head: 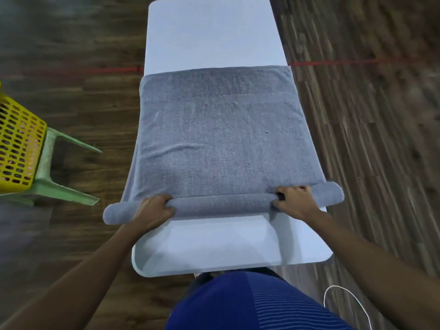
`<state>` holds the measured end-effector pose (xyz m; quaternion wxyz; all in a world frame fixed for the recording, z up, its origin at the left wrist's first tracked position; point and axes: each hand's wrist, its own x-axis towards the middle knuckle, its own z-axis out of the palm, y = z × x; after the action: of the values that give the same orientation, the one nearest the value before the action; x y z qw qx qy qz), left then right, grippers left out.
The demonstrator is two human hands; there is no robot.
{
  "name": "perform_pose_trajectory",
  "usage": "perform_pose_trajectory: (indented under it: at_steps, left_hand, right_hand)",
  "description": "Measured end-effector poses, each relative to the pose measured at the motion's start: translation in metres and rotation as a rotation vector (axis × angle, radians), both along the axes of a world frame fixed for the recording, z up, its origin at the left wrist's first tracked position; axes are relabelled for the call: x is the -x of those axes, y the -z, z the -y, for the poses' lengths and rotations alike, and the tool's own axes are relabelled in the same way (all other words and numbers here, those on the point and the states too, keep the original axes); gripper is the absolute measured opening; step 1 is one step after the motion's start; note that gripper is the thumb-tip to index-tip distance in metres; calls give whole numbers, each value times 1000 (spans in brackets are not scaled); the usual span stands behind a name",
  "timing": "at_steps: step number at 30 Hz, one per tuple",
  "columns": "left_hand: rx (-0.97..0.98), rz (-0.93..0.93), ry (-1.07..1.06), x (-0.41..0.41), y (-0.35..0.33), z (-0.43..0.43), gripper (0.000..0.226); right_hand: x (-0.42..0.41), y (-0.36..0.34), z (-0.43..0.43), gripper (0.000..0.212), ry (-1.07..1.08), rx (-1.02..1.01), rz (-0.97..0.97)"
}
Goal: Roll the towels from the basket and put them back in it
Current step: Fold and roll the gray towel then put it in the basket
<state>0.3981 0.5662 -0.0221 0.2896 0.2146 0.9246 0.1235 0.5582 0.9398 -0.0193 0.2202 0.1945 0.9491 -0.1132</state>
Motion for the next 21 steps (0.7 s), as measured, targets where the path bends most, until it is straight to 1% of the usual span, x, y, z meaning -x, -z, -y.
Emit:
perform_pose_trajectory:
  at_steps: [1, 2, 4, 5, 6, 8, 10, 11, 12, 14, 16, 18, 19, 20, 21]
  left_hand:
    - [-11, -74, -12, 1, 2, 2, 42]
    - [-20, -188, -25, -1, 5, 3, 39]
    - [-71, -401, -41, -7, 8, -1, 29]
    - [-108, -457, -27, -11, 9, -4, 25]
    - [-125, -469, 3, -16, 11, -6, 28]
    - [-89, -437, 76, -26, 17, -7, 43]
    - [3, -381, 138, -33, 21, -6, 59]
    - [24, -367, 151, -34, 21, -6, 63]
    - [27, -370, 148, -34, 22, -6, 62]
    - [33, -385, 146, -31, 18, -5, 47]
    - [55, -366, 178, -28, 13, -7, 33]
    - [79, -224, 182, -22, 6, -7, 37]
    - [72, -142, 138, -18, 5, -6, 41]
    - [53, -102, 89, -15, 5, -4, 44]
    - [26, -140, 58, -13, 6, -1, 45]
  right_hand:
    - [2, 2, -2, 35, 36, 25, -30]
    - [4, 4, -2, 36, 68, 24, -110]
    - [5, 9, 3, 27, 103, -51, -318]
    - [4, 11, 7, 22, 92, -85, -391]
    - [2, 14, 12, 23, 62, -97, -416]
    - [-6, 20, 21, 39, -26, -66, -364]
    - [-15, 29, 25, 58, -94, -47, -288]
    - [-18, 32, 25, 63, -114, -45, -263]
    - [-19, 31, 25, 63, -120, -45, -250]
    - [-17, 21, 24, 53, -98, -37, -205]
    - [-12, 11, 19, 49, -93, 35, -91]
    - [-8, 7, 9, 49, -75, 165, 20]
    - [-6, 6, 4, 53, -59, 209, 55]
    - [-4, 6, 0, 58, -47, 211, 53]
    - [-3, 8, -1, 58, -34, 168, 2]
